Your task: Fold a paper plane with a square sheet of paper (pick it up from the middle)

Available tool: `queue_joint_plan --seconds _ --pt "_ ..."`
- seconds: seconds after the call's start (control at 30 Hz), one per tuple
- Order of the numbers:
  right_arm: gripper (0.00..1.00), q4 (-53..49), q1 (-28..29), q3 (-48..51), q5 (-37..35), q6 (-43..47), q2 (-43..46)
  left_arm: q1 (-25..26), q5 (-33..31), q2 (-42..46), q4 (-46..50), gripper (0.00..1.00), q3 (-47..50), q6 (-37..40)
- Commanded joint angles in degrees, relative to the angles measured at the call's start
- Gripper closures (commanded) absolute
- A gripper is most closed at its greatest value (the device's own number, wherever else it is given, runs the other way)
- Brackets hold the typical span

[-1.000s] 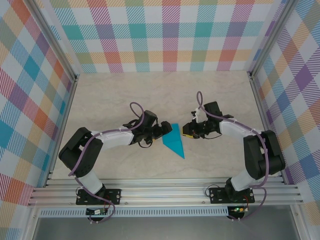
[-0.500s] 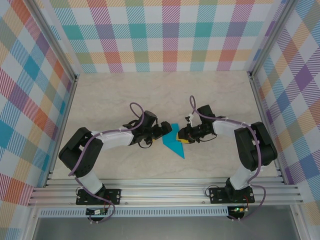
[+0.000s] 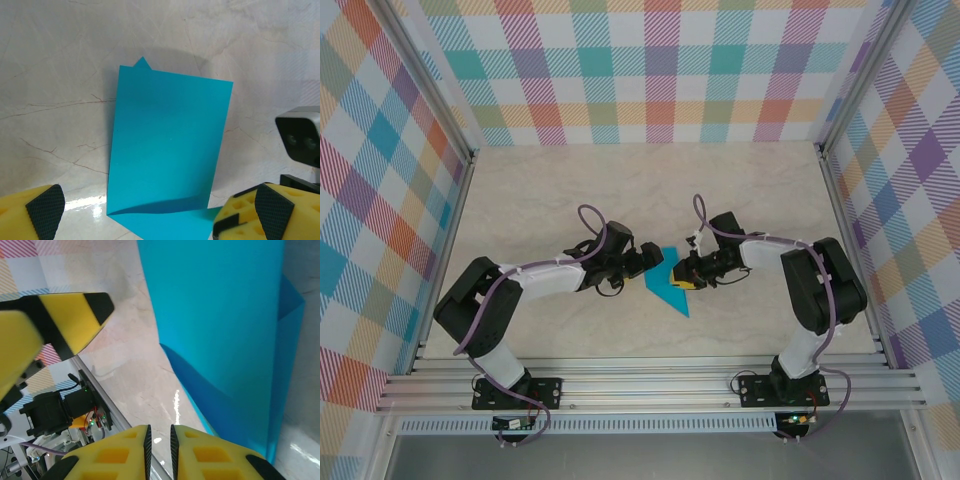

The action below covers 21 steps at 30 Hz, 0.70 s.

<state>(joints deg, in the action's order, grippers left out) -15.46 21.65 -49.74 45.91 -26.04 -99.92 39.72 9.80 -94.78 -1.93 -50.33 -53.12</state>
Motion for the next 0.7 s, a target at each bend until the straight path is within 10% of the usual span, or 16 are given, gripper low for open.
queue_joint_plan --seconds 0.0,0.67 --pt "0.81 -0.11 0.24 -0.90 -1.81 2.13 -1.30 0.53 -0.05 1.27 -0.63 0.00 0.93 0.56" --pt "0.83 3.95 -5.80 3.71 -2.28 3.19 -6.43 0.61 3.47 -2.50 -1.99 0.01 -0.49 -0.03"
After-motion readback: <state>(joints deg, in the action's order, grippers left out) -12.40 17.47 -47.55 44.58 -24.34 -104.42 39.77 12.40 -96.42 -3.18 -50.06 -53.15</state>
